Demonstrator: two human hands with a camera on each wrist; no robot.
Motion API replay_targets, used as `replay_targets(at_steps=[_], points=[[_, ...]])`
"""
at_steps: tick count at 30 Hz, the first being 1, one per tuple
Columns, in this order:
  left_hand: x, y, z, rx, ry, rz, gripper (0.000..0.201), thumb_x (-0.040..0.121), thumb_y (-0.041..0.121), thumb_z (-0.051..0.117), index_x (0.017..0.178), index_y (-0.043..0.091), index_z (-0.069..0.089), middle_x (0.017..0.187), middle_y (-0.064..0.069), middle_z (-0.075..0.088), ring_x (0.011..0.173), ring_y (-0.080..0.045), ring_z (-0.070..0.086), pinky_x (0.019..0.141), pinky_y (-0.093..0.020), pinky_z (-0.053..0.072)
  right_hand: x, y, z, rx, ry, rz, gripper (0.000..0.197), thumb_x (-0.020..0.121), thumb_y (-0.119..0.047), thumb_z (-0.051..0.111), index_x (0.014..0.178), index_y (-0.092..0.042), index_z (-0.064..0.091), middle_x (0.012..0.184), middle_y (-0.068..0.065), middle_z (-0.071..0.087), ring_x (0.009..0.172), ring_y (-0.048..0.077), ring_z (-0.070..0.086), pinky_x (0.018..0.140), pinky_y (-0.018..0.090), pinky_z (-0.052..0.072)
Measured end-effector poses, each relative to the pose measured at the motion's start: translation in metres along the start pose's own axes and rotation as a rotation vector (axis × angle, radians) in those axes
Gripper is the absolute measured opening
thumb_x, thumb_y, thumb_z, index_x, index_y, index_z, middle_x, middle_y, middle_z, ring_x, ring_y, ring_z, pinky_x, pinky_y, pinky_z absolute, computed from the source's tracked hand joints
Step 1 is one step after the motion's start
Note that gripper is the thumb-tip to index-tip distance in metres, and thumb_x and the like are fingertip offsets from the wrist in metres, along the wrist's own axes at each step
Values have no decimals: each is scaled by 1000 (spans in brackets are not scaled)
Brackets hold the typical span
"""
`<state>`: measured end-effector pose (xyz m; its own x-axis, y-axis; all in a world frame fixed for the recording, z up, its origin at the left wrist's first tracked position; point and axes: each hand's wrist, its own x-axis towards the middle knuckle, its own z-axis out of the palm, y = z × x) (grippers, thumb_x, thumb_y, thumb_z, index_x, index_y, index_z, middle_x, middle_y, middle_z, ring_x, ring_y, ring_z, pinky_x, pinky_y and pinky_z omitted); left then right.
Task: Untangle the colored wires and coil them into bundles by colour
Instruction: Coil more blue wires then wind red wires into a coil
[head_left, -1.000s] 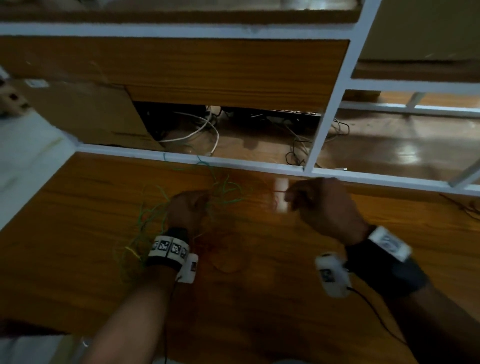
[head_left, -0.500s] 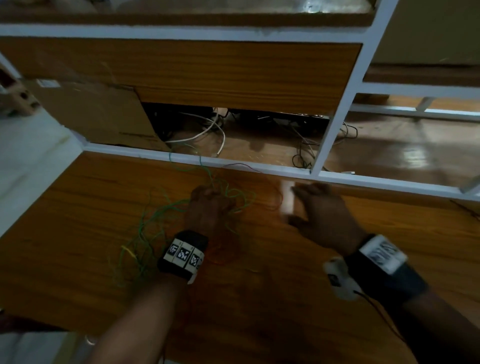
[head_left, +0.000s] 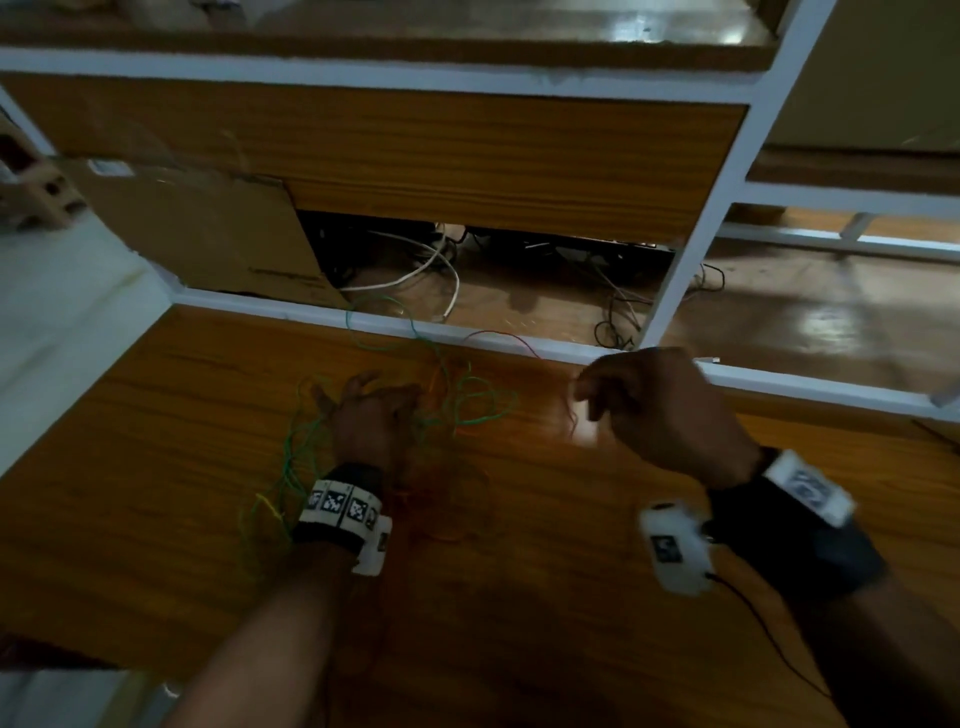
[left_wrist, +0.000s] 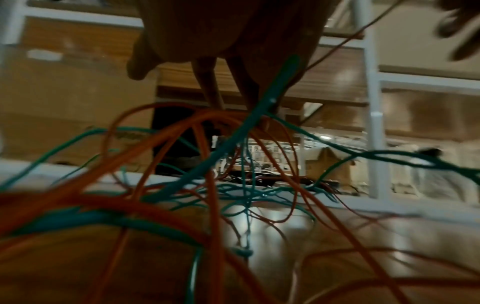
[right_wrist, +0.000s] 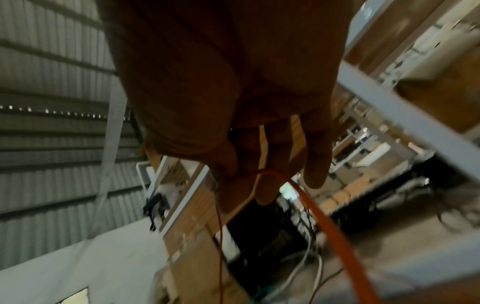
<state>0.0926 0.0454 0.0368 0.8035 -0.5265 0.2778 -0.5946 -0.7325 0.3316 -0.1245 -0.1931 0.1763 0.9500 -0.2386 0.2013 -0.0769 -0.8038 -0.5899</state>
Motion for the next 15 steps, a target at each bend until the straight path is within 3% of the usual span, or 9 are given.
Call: replay_targets(at_steps=[2, 3, 5, 7, 9, 10, 12, 13, 15], points=[[8, -8, -5, -68, 25, -39, 28, 80, 35, 66, 91, 61, 65, 101, 8, 75, 119, -29, 57, 108, -71, 18, -11, 3, -26, 17, 62, 24, 28, 95, -1, 61, 91, -25, 75, 79, -12, 74, 74, 2, 70, 72, 20, 59], [11, -8, -6, -45, 39, -23, 20, 82, 39, 60, 90, 55, 69, 97, 7, 75, 117, -31, 58, 106, -74, 18, -16, 4, -34, 28, 84, 41, 29, 95, 0, 64, 88, -26, 75, 81, -12, 74, 76, 2, 70, 70, 12, 55], [16, -4, -8, 39, 16, 49, 31, 81, 49, 48, 90, 38, 76, 91, 7, 75, 117, -33, 56, 102, -80, 12, -24, 6, -39, 34, 50, 97, 24, 94, -4, 66, 84, -24, 77, 83, -11, 74, 77, 1, 69, 71, 8, 51], [20, 7, -11, 91, 25, 88, 39, 86, 55, 42, 87, 36, 76, 92, 8, 74, 117, -33, 54, 106, -77, 8, -28, 18, -31, -85, -133, 217, 18, 94, -15, 69, 105, -26, 77, 102, -9, 77, 86, 2, 70, 80, 22, 58], [18, 22, -15, 102, 72, 141, 38, 89, 54, 41, 88, 37, 75, 91, 7, 73, 114, -32, 55, 107, -75, 11, -29, 33, -16, -434, -296, 320, 58, 92, -37, 72, 146, -26, 53, 140, 2, 62, 121, 19, 60, 100, 40, 54], [14, 31, -16, 106, 97, 198, 34, 89, 51, 44, 89, 36, 74, 90, 6, 73, 112, -32, 55, 106, -76, 15, -26, 36, -9, -534, -294, 318, 81, 90, -48, 72, 157, -24, 35, 153, 7, 49, 135, 27, 49, 109, 45, 47], [6, 48, -12, 113, 113, 310, 28, 86, 46, 48, 88, 35, 73, 88, 6, 72, 110, -30, 52, 103, -76, 21, -13, 27, 9, -483, -182, 239, 93, 87, -59, 70, 161, -22, 28, 161, 8, 37, 144, 33, 36, 116, 50, 38], [4, 56, -10, 121, 118, 342, 28, 86, 44, 48, 86, 33, 73, 88, 5, 72, 109, -28, 49, 103, -75, 24, -3, 21, 22, -410, -139, 183, 84, 88, -61, 68, 156, -24, 37, 156, 7, 45, 141, 32, 42, 114, 51, 40], [1, 64, -4, 122, 142, 388, 26, 85, 42, 47, 81, 31, 71, 87, 4, 69, 107, -27, 45, 106, -67, 25, 21, 7, 52, -291, -178, 127, 52, 91, -59, 64, 133, -30, 60, 128, 2, 66, 116, 25, 61, 99, 50, 52]])
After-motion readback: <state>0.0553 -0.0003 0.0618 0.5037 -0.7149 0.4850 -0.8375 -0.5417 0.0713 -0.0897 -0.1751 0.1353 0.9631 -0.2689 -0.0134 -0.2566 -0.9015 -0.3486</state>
